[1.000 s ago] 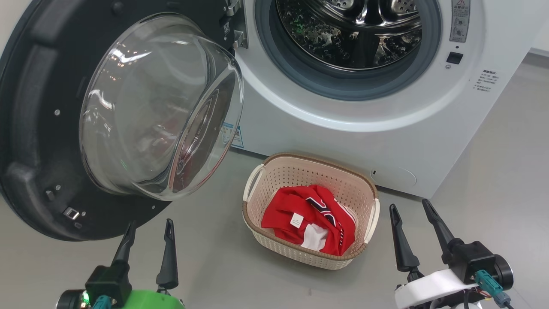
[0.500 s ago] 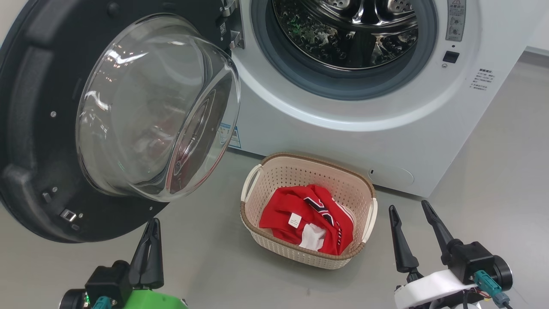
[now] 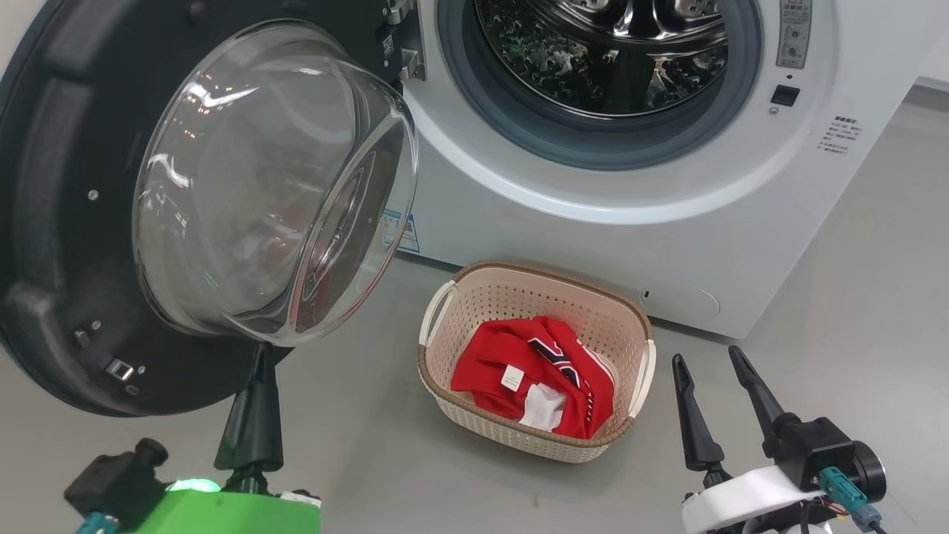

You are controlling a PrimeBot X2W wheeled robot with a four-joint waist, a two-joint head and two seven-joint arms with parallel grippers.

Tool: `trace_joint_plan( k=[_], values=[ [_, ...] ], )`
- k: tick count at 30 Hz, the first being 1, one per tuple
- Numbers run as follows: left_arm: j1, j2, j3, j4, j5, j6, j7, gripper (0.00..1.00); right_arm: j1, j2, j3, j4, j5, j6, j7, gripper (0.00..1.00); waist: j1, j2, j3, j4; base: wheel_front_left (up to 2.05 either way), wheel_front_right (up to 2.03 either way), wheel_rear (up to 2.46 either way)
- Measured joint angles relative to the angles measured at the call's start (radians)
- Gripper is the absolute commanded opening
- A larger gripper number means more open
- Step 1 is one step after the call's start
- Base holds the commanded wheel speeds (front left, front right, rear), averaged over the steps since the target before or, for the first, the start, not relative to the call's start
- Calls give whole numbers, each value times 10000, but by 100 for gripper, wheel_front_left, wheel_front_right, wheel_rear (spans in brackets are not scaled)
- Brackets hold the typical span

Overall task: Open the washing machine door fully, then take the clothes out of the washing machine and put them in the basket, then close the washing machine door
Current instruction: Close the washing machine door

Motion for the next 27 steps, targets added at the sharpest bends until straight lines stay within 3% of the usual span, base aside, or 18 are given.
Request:
trace_joint_plan(
  k=[5,14,21,27],
  values=[
    [-58,-4,115,-842,-2709,-408,-201,0,-3,0,-2,-6,-2,0,0,100,0,0,44,19,0,0,0],
    [-688,-33,1308,-2176,-5294,-842,-349,0,-9,0,-33,-23,-12,-10,0,100,0,0,143,46,0,0,0],
    [-1325,-13,3260,-3024,-5753,-905,-435,0,-10,0,-92,-42,-13,-10,0,100,0,0,197,117,0,0,0],
    [-1793,865,5020,-2978,-6299,-777,-466,0,-10,-2,-111,-63,-17,-12,0,100,0,0,199,207,0,0,0]
  ],
)
